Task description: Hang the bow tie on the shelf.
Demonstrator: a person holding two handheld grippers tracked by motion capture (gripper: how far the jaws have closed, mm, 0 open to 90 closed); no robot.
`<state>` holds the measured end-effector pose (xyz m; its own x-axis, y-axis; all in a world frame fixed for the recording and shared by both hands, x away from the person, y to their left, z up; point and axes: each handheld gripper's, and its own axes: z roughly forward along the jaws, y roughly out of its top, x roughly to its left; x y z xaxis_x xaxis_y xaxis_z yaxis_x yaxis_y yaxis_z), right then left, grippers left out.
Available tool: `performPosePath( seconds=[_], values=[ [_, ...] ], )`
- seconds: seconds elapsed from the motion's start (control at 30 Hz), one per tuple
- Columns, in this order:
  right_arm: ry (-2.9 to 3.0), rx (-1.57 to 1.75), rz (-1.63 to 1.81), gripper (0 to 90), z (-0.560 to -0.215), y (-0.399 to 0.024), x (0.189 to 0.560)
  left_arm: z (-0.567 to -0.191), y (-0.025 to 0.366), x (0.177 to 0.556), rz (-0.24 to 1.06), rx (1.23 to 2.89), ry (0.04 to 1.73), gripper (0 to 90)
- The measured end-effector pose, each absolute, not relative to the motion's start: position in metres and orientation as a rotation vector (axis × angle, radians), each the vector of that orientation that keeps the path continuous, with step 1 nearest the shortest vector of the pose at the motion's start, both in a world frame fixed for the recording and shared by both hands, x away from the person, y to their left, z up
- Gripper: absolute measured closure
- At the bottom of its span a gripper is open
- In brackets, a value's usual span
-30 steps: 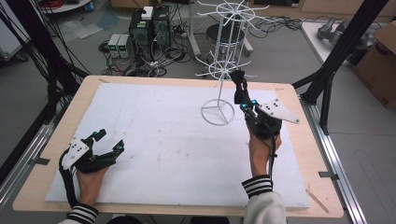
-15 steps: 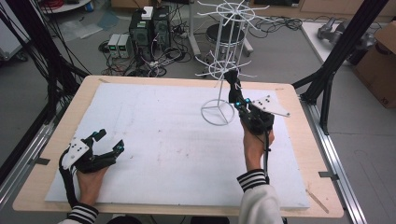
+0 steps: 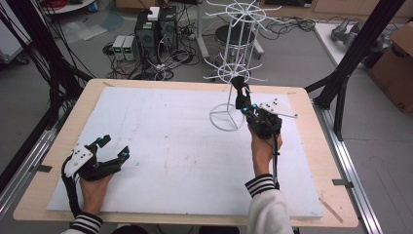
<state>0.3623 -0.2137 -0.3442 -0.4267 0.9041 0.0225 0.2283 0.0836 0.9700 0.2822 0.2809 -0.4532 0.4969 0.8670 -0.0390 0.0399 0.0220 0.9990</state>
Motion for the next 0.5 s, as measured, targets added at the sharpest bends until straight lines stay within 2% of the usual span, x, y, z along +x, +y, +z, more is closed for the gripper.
performPosePath(
  seconds=[0.23,0.33,0.4,0.5],
  values=[
    [1.770,1.128,1.384,85.0,-0.3455,-0.2154,0.3632,-0.4533,0.2815,0.2821,0.783,1.411,0.852,16.2],
    [1.777,1.134,1.412,78.3,-0.3456,-0.2165,0.3628,-0.4533,0.2805,0.2817,0.784,1.415,0.845,16.2],
    [1.794,1.135,1.428,69.5,-0.3466,-0.2167,0.3624,-0.4532,0.2807,0.2817,0.786,1.420,0.845,16.2],
    [1.823,1.132,1.401,44.5,-0.3494,-0.2128,0.3603,-0.4533,0.2810,0.2818,0.784,1.415,0.845,16.2]
  ],
)
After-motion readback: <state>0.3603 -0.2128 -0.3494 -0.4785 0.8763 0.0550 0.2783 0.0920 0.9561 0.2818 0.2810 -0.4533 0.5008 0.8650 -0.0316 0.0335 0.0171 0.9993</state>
